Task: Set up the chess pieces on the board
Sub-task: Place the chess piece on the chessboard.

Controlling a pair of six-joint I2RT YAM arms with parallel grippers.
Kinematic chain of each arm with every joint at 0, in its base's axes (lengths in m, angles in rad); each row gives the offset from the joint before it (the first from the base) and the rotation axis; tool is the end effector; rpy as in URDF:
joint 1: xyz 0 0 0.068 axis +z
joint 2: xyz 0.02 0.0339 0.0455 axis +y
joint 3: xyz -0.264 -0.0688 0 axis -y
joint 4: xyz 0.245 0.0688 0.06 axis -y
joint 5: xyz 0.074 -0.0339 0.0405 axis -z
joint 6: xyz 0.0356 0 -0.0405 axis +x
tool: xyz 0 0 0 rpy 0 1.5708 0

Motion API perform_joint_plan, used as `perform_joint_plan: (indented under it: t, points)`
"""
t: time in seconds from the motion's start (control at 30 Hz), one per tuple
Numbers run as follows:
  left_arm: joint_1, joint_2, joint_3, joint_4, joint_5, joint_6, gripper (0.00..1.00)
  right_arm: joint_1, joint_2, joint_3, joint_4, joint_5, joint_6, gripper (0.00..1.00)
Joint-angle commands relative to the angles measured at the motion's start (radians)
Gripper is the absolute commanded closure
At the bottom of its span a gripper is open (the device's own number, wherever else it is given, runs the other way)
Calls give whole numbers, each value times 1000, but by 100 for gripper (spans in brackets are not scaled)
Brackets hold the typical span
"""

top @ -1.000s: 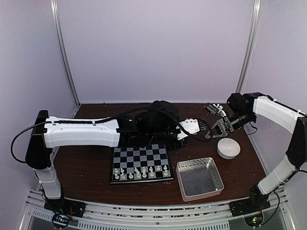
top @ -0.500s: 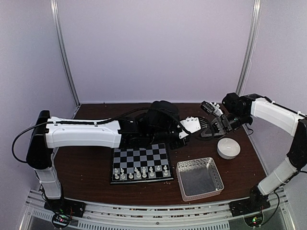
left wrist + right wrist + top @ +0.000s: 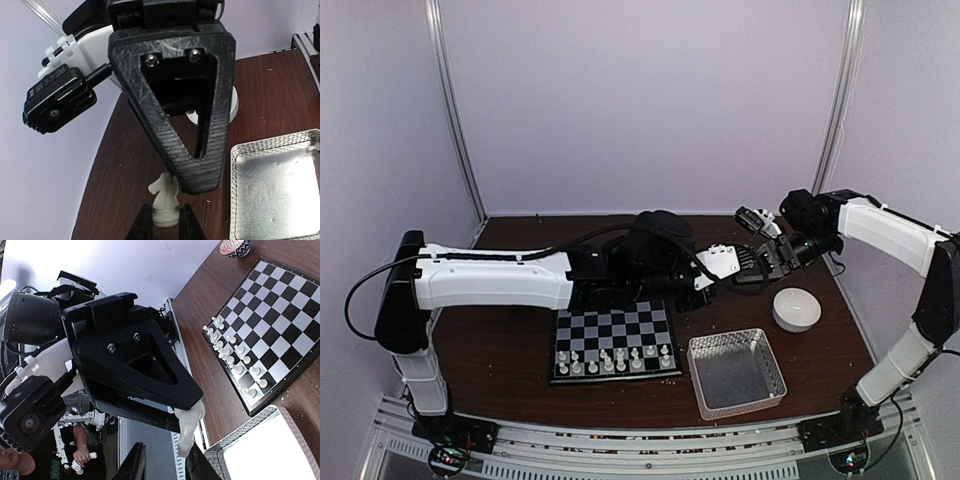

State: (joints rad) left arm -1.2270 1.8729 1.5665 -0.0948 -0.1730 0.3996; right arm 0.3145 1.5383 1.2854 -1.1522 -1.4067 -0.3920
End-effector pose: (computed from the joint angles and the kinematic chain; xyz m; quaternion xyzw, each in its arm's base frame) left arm 0.1577 -0.4222 0.3063 0.5708 0.6054 -0.1551 0.5325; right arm 0.2524 0.1190 0.2954 -0.3132 0.6946 0.6416 0.0880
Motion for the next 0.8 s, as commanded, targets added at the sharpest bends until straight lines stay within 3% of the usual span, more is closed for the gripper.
perform_joint_plan:
  t: [0.0,0.23,0.37,0.57,0.63,0.7,0.77]
  points:
    - [-15,2,10,51,30,7,94,4,4,22,-6,-5,-13,74]
    - [-22,2,12,53,39,10,94,4,15,29,3,3,-5,74]
    - [-22,9,21,42,30,8,94,5,20,25,8,10,4,83]
    - [-22,26,35,28,-13,2,94,4,-8,-18,80,20,73,86]
    - [-22,33,41,25,-26,-3,94,4,-17,-27,99,29,92,92]
    - [-22,37,45,22,-36,-8,91,5,-21,-27,105,34,95,100]
    - [-22,43,48,22,-49,-14,81,4,-29,-21,104,61,90,100]
